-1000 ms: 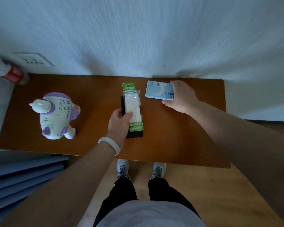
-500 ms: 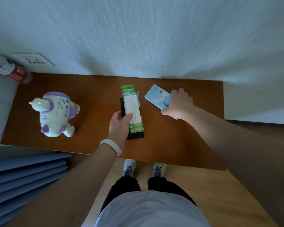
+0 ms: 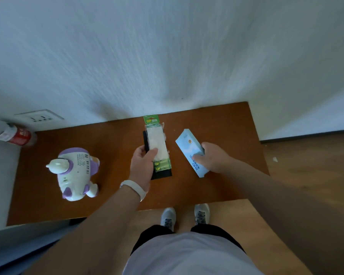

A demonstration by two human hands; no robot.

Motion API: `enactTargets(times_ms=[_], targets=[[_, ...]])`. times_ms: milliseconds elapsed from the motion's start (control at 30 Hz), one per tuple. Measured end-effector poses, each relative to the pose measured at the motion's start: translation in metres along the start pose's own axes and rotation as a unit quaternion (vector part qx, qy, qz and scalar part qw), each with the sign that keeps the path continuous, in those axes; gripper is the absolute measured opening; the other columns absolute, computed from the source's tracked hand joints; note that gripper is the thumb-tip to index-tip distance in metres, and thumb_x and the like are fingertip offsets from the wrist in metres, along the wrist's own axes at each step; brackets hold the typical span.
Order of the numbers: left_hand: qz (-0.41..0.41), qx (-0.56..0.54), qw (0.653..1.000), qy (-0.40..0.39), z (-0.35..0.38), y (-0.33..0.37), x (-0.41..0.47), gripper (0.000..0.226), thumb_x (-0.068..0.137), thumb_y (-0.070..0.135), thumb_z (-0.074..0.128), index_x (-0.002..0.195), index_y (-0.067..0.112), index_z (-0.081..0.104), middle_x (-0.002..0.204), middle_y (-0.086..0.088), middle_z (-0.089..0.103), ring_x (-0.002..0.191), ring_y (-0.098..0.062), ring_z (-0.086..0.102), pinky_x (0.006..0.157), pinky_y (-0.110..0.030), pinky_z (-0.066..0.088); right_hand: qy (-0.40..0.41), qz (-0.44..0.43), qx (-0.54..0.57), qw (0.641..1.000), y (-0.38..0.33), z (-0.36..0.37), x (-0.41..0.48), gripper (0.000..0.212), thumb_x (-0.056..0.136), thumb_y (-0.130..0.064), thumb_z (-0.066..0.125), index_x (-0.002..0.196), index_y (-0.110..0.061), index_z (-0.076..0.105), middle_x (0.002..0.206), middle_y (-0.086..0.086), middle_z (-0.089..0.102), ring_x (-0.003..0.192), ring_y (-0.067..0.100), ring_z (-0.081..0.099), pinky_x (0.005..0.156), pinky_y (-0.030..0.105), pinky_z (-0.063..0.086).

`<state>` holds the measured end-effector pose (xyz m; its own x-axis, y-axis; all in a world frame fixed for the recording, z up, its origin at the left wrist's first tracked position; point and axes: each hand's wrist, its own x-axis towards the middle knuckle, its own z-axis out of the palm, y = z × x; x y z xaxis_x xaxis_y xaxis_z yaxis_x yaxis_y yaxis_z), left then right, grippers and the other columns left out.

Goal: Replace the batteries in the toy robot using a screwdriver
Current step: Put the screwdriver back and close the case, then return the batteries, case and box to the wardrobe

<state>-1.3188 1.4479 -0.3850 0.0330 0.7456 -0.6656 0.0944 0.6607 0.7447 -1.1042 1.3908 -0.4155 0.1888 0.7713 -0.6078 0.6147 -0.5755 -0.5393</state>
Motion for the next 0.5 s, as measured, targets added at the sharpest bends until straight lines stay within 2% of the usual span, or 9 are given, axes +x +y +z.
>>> enactTargets(times_ms=[133, 233, 367, 500], targets=[[0.001, 0.008, 0.999, -0.049, -0.009, 0.01, 0.004, 0.028, 0.096, 0.018, 0.063, 0.123, 0.02, 0.055, 0.115, -0.013, 0.071, 0.097, -0.032, 0.073, 0.084, -0.057, 0.059, 0.034, 0.026, 0.082, 0.996, -0.012, 0.004, -0.028, 0.028, 0.091, -0.039, 0.062, 0.108, -0.019, 0.052, 0.1, -0.003, 0.063, 0.083, 0.013, 0.065, 0.073, 0.036, 0.061], [0.006, 0.014, 0.996, -0.088, -0.011, 0.018, 0.003, 0.028, 0.095, 0.018, 0.064, 0.122, 0.02, 0.055, 0.113, -0.013, 0.072, 0.095, -0.032, 0.074, 0.085, -0.058, 0.058, 0.081, 0.04, 0.144, 0.985, -0.024, 0.005, -0.056, 0.026, 0.091, -0.037, 0.064, 0.106, -0.018, 0.054, 0.097, -0.003, 0.064, 0.083, 0.011, 0.066, 0.07, 0.032, 0.06], [0.008, 0.029, 0.988, -0.153, -0.004, 0.025, -0.004, 0.027, 0.096, 0.018, 0.063, 0.121, 0.021, 0.056, 0.113, -0.012, 0.073, 0.095, -0.031, 0.074, 0.085, -0.058, 0.058, 0.137, 0.056, 0.228, 0.962, -0.035, 0.01, -0.092, 0.03, 0.091, -0.038, 0.065, 0.113, -0.019, 0.055, 0.102, -0.004, 0.065, 0.087, 0.011, 0.067, 0.068, 0.031, 0.061], [0.015, 0.045, 0.974, -0.221, 0.019, 0.033, -0.016, 0.026, 0.097, 0.017, 0.061, 0.122, 0.019, 0.056, 0.111, -0.012, 0.074, 0.093, -0.03, 0.074, 0.083, -0.053, 0.06, 0.214, 0.09, 0.279, 0.932, -0.034, 0.014, -0.126, 0.029, 0.09, -0.04, 0.066, 0.11, -0.02, 0.056, 0.097, -0.005, 0.067, 0.081, 0.009, 0.068, 0.058, 0.023, 0.058]])
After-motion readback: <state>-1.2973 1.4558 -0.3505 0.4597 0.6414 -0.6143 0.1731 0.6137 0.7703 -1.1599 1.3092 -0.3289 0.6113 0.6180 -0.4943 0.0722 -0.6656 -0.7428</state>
